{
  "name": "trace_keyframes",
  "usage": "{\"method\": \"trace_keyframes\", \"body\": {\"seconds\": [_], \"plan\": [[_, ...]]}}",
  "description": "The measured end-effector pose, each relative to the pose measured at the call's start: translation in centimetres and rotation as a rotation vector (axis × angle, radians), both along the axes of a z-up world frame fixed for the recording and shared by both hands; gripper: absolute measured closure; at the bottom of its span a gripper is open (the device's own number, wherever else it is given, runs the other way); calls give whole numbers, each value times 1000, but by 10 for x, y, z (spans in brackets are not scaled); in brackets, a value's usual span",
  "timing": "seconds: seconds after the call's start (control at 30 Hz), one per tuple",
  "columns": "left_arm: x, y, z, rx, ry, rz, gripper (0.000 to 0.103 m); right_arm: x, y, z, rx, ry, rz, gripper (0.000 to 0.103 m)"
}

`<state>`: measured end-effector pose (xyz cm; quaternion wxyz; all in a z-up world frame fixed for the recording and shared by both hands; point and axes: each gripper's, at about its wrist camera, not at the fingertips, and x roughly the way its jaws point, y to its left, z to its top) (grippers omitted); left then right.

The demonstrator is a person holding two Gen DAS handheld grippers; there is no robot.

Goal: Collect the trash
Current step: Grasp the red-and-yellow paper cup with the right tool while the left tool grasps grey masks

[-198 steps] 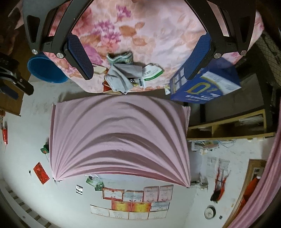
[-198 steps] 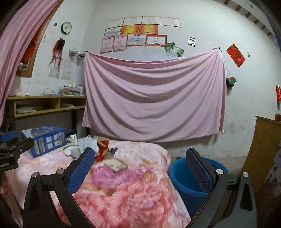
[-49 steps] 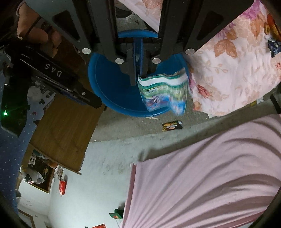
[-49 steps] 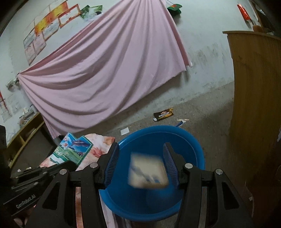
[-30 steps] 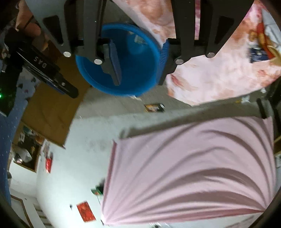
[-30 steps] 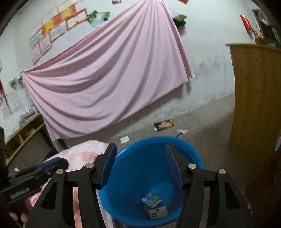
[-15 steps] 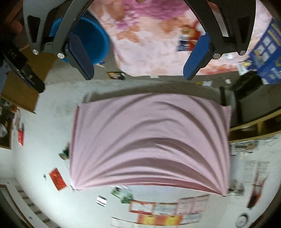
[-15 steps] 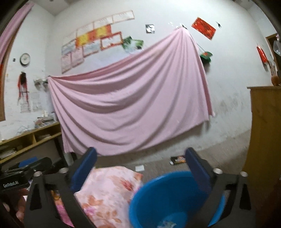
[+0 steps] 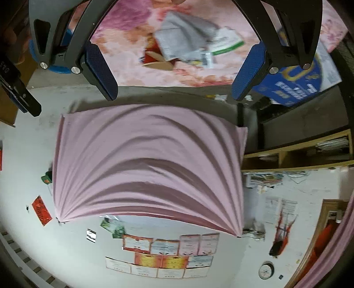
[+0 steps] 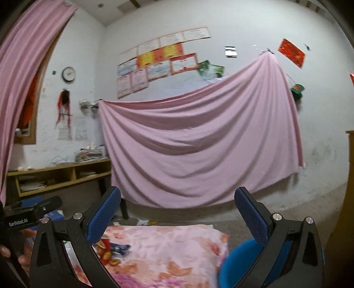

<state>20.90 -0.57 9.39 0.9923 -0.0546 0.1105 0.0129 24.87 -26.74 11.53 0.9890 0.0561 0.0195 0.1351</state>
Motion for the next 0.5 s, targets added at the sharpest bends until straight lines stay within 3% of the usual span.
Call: {"method": "trace_keyframes", "body": {"seconds": [0.33, 0.5], "plan": [[-6, 40, -31, -8, 83, 39, 2, 19, 69, -23, -107, 91, 117, 0], [-4, 50, -47, -35, 153, 20, 2, 32, 93, -37, -167, 187, 167, 0]]}}
